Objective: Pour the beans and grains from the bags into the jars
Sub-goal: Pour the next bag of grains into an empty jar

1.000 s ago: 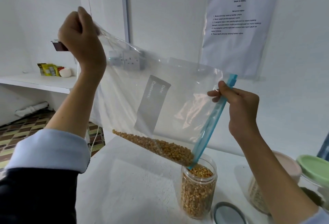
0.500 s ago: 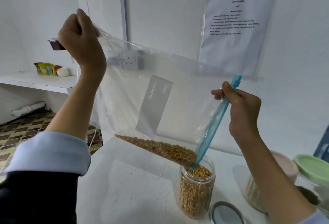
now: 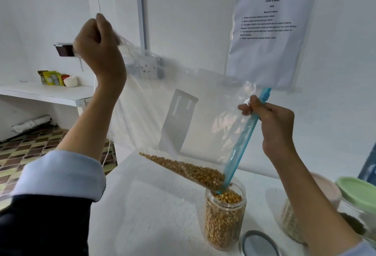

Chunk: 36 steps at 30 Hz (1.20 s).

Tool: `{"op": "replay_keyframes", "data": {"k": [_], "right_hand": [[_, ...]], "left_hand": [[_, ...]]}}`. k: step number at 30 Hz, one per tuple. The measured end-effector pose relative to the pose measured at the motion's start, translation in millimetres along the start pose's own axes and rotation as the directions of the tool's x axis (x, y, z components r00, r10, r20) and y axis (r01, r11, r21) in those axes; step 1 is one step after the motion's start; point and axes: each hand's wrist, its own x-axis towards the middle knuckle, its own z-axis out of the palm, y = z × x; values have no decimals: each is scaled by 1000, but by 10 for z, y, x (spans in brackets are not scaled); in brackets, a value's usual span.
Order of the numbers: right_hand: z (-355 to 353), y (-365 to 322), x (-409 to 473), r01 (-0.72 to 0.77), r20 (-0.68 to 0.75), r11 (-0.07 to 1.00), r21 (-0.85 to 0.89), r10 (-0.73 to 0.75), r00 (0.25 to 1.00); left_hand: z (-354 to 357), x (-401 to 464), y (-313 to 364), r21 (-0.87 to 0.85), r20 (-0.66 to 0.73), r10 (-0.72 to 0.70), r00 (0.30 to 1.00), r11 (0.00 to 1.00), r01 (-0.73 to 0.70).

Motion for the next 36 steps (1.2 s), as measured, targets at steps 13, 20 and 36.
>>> {"op": "replay_keyframes", "data": {"k": [13, 20, 36], "right_hand": [[52, 55, 15, 38, -22, 999, 0, -38, 999], [-3, 45, 36, 39, 34, 999, -20, -38, 999], [-45, 29, -13, 6, -27, 1000, 3, -6, 1000]], "left_hand": [[11, -3, -34, -6, -4, 13, 1000, 1000, -13], [13, -17, -32, 2, -23, 11, 1000, 1000, -11], [13, -34, -27, 35, 19, -17, 1000, 999, 16]]}}
